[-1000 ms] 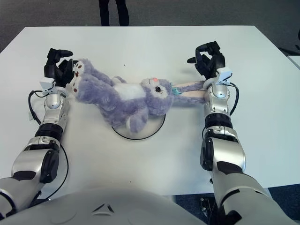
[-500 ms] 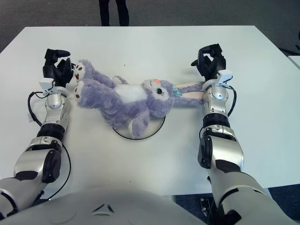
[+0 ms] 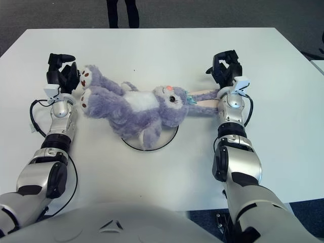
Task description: Put the doll into the plate.
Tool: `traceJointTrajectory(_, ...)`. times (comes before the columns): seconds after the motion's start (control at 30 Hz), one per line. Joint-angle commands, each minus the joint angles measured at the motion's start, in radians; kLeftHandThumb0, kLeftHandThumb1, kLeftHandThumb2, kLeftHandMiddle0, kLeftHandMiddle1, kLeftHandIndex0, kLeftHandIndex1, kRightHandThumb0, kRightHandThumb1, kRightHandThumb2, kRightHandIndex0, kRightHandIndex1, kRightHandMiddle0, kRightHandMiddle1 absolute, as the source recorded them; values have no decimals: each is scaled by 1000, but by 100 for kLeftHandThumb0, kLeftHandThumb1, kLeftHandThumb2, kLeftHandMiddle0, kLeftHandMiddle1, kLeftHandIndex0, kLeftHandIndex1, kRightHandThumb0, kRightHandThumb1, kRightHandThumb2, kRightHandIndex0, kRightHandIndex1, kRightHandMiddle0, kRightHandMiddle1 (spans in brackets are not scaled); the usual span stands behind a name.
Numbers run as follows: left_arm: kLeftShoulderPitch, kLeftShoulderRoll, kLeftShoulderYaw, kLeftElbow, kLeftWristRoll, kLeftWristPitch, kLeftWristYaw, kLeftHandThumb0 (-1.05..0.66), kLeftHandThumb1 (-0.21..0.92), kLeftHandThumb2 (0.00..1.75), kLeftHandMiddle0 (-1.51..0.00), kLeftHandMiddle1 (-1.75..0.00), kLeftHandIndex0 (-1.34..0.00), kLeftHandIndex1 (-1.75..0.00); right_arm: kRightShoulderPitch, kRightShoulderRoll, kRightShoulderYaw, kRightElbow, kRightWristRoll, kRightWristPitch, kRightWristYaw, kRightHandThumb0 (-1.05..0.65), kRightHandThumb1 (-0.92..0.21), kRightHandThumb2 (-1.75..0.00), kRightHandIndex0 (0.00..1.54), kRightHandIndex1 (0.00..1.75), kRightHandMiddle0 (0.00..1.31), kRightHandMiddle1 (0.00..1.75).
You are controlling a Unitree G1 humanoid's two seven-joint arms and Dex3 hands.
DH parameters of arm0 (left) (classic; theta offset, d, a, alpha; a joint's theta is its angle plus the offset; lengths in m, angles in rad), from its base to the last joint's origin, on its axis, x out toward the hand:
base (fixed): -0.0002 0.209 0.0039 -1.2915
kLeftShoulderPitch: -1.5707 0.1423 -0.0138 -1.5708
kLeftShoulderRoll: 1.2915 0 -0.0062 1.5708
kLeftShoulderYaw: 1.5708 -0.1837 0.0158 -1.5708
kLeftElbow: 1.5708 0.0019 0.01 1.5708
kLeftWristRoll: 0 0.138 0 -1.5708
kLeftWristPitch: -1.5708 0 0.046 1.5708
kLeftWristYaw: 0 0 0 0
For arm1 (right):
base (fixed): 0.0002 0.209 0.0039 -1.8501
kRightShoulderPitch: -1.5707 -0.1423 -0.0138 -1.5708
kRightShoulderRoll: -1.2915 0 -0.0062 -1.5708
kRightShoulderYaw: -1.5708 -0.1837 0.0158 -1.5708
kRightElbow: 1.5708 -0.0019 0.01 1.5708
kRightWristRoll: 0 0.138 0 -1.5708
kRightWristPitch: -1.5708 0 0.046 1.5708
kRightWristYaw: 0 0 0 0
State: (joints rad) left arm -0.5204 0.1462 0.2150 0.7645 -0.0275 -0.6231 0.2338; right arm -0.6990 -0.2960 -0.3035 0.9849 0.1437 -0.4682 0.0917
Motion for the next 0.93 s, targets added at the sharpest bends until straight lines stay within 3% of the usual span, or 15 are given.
traceJointTrajectory(0.0, 25, -11, 0, -6, 9, 11, 11, -35, 92, 42, -77, -174, -30, -165, -18, 8, 8, 3, -1, 14, -7, -35, -92, -51, 57, 175, 21, 175)
traceJointTrajectory(0.9, 37, -40, -5, -28, 1, 49, 4, -35, 92, 41, -81, -174, -31, -164, -12, 33, 52, -36, -6, 58, 13, -35, -92, -51, 57, 175, 21, 175)
